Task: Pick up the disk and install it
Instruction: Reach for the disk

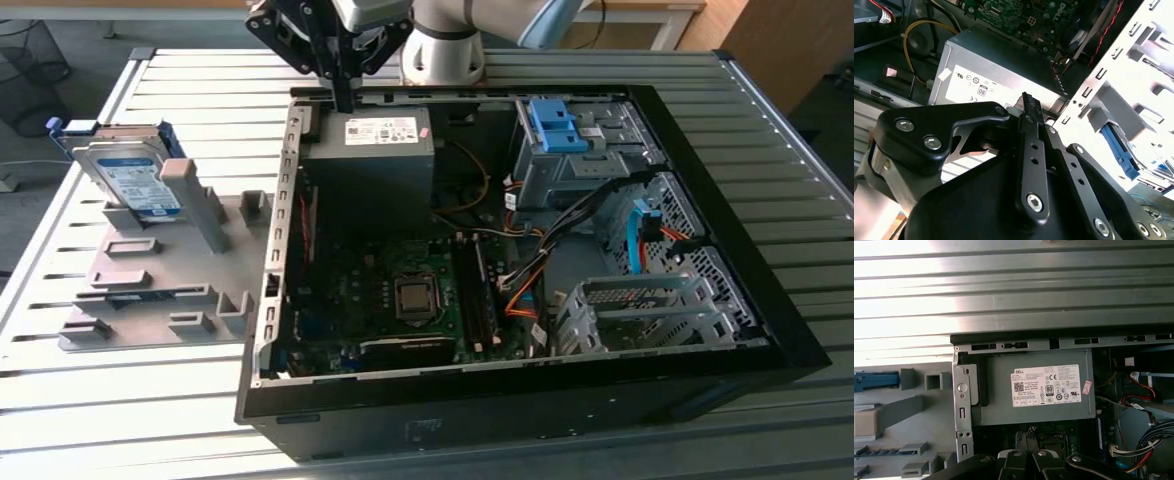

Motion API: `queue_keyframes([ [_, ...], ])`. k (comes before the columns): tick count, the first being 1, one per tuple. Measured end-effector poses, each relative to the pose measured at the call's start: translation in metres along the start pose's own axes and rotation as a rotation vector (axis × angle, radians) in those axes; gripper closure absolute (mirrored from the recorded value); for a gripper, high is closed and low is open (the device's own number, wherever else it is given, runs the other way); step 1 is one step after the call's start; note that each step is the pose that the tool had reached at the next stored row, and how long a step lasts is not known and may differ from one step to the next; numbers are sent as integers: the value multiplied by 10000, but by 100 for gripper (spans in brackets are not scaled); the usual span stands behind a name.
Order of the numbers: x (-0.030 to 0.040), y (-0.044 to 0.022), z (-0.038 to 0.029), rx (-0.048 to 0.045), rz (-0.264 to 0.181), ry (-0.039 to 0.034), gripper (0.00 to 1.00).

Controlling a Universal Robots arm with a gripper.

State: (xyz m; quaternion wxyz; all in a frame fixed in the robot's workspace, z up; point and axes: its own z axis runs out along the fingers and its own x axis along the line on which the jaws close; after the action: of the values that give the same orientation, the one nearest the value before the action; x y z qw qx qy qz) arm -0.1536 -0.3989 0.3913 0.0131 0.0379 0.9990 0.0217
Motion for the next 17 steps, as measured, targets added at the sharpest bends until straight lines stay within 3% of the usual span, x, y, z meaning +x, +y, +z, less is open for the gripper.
queue_keyframes([
  [17, 55, -4, 2, 0, 0, 0, 89],
])
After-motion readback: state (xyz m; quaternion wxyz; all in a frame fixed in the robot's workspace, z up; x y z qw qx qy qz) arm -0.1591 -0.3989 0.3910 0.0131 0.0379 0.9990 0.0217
